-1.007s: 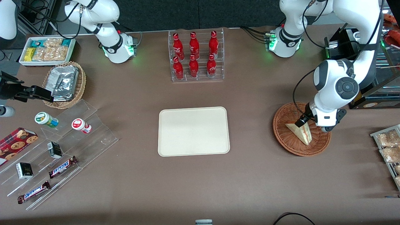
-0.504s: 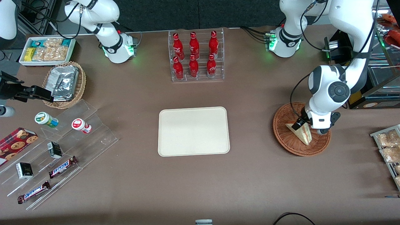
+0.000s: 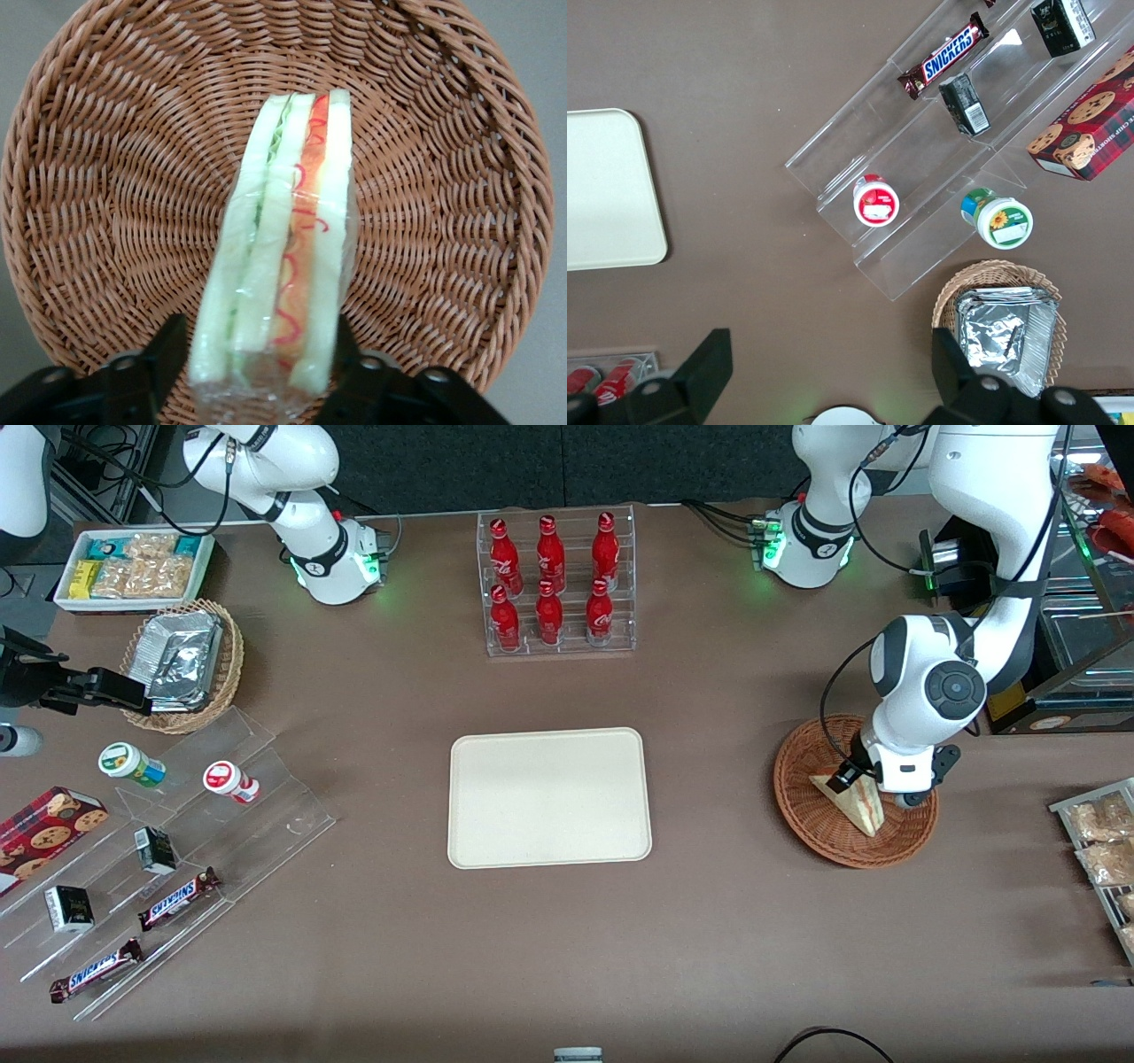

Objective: Place sandwich from basket to tray
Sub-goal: 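Close the left gripper on the sandwich and lift it, then carry the held sandwich over to the cream tray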

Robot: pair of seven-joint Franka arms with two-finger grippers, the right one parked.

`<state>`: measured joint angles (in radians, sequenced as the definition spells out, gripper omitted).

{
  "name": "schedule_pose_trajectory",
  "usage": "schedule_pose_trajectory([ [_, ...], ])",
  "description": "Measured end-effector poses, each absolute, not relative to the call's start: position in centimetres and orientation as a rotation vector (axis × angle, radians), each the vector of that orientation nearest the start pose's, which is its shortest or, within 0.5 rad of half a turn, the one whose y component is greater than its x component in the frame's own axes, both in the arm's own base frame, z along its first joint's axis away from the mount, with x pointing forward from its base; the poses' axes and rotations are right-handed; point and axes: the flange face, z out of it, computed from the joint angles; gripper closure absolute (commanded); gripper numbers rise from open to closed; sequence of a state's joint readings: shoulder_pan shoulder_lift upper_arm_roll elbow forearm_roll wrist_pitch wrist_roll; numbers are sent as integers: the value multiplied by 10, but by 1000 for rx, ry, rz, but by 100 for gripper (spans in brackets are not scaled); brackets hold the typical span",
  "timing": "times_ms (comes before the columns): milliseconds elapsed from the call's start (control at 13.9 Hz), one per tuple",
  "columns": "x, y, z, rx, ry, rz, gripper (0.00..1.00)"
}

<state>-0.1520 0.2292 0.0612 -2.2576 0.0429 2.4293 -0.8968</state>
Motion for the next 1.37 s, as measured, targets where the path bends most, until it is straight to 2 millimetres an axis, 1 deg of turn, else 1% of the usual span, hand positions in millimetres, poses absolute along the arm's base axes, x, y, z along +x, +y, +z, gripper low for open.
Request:
schedule_pose_trajectory([
  [72, 531, -48, 256, -2851, -1159, 47, 82],
  [144, 531, -48, 256, -2852, -1160, 46, 83],
  [432, 534, -47, 259, -2849, -1182, 27, 84],
  [719, 541, -48, 277, -2847, -1196, 16, 83],
  [863, 545, -49, 298, -2830, -1186, 59, 83],
  [1007, 552, -59, 332, -2814, -1152, 107, 83],
  [1151, 558, -76, 369, -2815, -1109, 130, 83],
  [1223, 560, -88, 383, -2820, -1083, 134, 83],
  [1367, 561, -117, 403, -2838, -1014, 135, 83],
])
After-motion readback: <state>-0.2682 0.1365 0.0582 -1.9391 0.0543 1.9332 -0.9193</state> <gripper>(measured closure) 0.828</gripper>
